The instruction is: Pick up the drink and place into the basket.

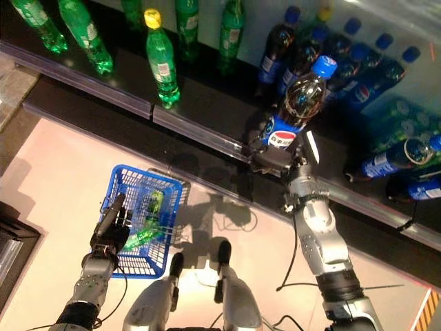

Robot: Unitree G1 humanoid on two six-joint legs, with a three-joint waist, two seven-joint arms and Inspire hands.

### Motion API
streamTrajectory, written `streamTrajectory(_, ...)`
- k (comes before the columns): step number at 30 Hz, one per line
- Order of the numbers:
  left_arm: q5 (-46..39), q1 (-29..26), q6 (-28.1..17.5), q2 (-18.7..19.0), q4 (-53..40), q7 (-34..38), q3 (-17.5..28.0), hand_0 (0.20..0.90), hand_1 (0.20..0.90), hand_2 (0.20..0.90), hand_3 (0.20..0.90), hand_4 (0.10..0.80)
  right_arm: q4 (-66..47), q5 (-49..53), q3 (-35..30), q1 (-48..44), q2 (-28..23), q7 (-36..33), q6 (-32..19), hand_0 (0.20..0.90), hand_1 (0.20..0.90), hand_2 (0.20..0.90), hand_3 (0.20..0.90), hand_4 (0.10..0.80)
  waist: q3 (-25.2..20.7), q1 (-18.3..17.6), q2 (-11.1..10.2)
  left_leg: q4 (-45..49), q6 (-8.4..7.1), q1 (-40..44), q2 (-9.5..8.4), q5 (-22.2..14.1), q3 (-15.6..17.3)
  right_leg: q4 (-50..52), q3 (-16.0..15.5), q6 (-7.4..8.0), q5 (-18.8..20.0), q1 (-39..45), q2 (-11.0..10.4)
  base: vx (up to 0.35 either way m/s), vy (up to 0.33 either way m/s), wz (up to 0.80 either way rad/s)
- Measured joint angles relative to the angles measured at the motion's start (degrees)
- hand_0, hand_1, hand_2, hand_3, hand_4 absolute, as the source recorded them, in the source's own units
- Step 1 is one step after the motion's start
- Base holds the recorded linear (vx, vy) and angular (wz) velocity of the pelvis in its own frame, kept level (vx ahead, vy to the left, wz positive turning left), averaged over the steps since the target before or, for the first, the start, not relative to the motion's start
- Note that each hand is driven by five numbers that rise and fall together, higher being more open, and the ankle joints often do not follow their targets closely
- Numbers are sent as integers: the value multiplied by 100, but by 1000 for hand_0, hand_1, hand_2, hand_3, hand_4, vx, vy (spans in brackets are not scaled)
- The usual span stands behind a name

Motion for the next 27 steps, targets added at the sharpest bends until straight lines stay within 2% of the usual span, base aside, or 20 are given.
streamTrajectory(4, 230, 84, 173, -13, -124, 19, 34, 300, 300, 300, 200, 100, -26, -54, 8, 376, 169, 356, 150, 300, 300, 300, 200, 100, -29, 2, 35, -183, 49, 269, -47, 32, -6, -58, -4, 77, -52, 236, -67, 26, 103, 5)
streamTrajectory(7, 497, 76, 359, 2, -126, 20, 35, 300, 300, 300, 200, 100, -25, -623, 71, 544, 183, 437, 302, 300, 300, 300, 200, 100, -37, -24, 49, -233, 66, 421, -92, 46, 2, -97, -86, 125, -62, 411, -134, 15, 102, 11)
streamTrajectory(17, 1109, 75, 935, 149, -244, 3, 30, 300, 300, 300, 200, 100, -22, -1307, 563, 529, 63, 812, 566, 300, 300, 300, 200, 100, -136, 117, 112, -373, 108, 658, -150, 101, -2, -123, -188, 213, -128, 658, -220, -35, 116, 9)
streamTrajectory(22, 1574, 68, 1409, 510, -249, -151, -60, 300, 300, 300, 200, 100, 35, -1405, 831, 520, -58, 886, 829, 300, 300, 300, 200, 100, -137, 219, 111, -372, 126, 652, -218, 151, -25, -123, -359, 277, -167, 768, -327, -54, 155, 20)
streamTrajectory(27, 1773, 68, 1557, 726, -310, -286, -250, 300, 300, 300, 200, 100, 77, -1417, 918, 536, -54, 924, 883, 300, 300, 300, 200, 100, -140, 278, 117, -337, 120, 598, -320, 146, -185, 73, -447, 386, -245, 786, -477, -5, 88, 30)
